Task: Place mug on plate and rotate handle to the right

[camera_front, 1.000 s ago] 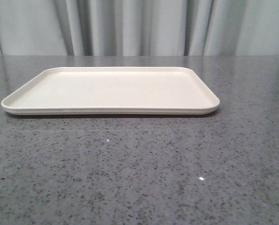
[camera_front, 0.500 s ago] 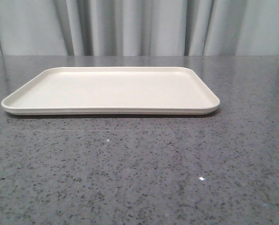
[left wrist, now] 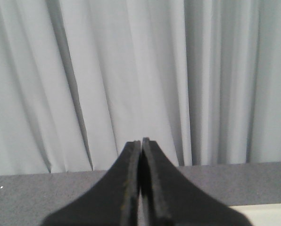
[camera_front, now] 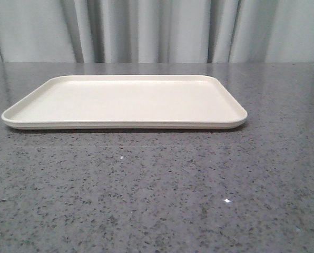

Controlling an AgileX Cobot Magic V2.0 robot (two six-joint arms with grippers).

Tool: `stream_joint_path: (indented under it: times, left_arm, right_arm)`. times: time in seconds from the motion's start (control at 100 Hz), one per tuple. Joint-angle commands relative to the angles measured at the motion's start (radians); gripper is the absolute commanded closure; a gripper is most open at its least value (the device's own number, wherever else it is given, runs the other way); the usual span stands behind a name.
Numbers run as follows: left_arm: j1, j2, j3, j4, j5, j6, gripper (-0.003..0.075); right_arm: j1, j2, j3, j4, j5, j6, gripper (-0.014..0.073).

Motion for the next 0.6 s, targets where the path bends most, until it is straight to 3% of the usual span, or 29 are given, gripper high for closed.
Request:
stream_joint_path:
  times: [0.0,0.09,0.4,0.59]
  left_arm:
    - [0.003,0.066,-0.077,0.019,-0.002,-0.009,0.074]
    - [0.003,0.106,-0.119,0.026,0.035,-0.009,0.074]
    - [0.003,0.179,-0.233,0.026,0.081,-0.009,0.0738]
    - [0.003,0.201,-0.253,0.026,0.114,-0.009,0.0724]
  right_arm:
    - [-0.001,0.049,-0.078,-0.01,-0.061,-0.015,0.0698]
    - [-0.001,0.073,-0.125,-0.01,-0.061,-0.016,0.0642]
    - [-0.001,0.105,-0.183,-0.011,-0.073,-0.018,0.0301]
    - [-0.001,0.103,-0.183,-0.04,-0.11,-0.018,0.025]
